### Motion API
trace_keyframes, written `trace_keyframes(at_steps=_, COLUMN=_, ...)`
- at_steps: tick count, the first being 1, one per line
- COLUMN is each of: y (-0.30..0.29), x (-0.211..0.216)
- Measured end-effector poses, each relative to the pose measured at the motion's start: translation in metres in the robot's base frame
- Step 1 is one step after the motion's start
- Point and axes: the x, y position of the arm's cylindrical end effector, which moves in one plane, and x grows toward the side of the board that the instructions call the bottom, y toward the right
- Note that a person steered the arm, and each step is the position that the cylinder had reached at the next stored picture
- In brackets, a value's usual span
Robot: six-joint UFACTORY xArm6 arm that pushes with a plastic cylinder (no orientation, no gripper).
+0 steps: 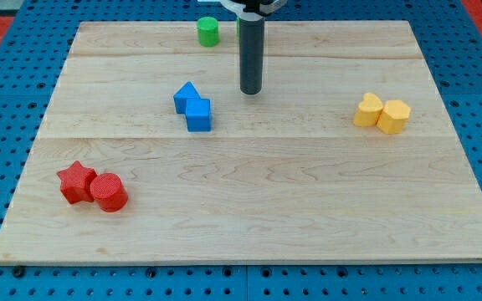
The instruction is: Slide green star and green circle a bit down
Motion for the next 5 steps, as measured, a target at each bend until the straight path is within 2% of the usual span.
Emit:
trace_keyframes(at_steps=4, y=0.0, x=-0.001)
trace_keyframes(at_steps=5, y=0.05, x=-0.058)
